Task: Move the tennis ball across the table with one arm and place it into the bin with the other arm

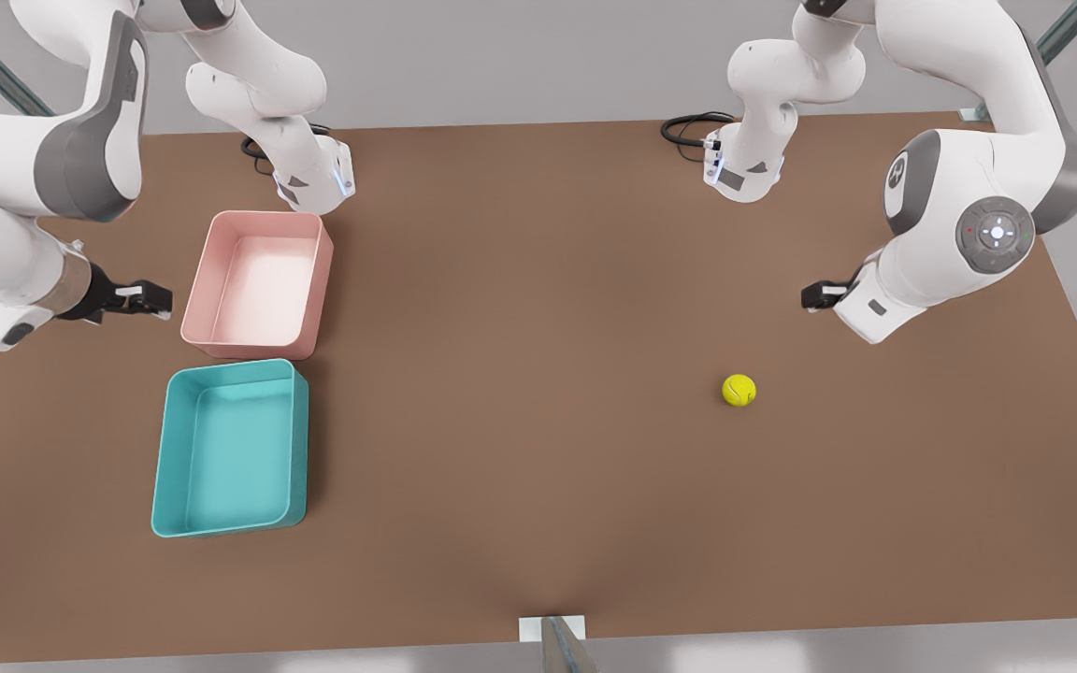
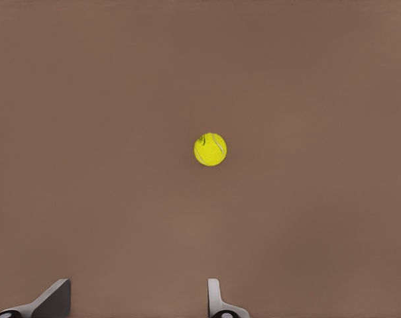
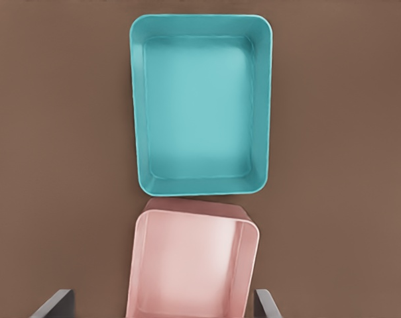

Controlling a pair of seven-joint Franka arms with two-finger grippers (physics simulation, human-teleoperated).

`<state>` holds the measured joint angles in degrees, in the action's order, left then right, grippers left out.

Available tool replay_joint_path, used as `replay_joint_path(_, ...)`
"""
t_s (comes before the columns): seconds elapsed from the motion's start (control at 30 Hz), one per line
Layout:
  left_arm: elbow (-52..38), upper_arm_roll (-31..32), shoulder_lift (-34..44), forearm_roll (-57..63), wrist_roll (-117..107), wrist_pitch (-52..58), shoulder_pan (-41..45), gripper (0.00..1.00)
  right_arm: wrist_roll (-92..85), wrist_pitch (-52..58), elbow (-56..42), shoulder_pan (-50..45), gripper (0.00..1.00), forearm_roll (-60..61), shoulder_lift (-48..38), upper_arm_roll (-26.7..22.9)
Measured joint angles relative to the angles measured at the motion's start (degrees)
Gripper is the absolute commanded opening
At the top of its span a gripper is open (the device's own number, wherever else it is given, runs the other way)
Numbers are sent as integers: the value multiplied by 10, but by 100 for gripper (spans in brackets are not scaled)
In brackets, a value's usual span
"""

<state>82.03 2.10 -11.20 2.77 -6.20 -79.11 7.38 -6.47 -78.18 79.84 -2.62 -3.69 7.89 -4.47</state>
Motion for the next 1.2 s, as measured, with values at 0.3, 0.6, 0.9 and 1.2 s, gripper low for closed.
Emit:
replay_joint_path(0.3, 43, -1, -129, -8, 43, -105, -8, 21, -6, -36, 12, -18, 100, -7, 32, -1)
replay_joint_path(0.6, 173, -3, -174, -16, 371, -305, -50, 21, 2, -49, 11, -39, 100, 2, 44, -1)
replay_joint_path(0.9, 251, -3, -178, 23, 655, -425, -49, 21, 7, -51, 11, -39, 100, 3, 48, -1)
replay_joint_path(1.2, 283, -2, -194, 28, 789, -463, -44, 21, 8, -51, 11, -39, 100, 3, 52, -1)
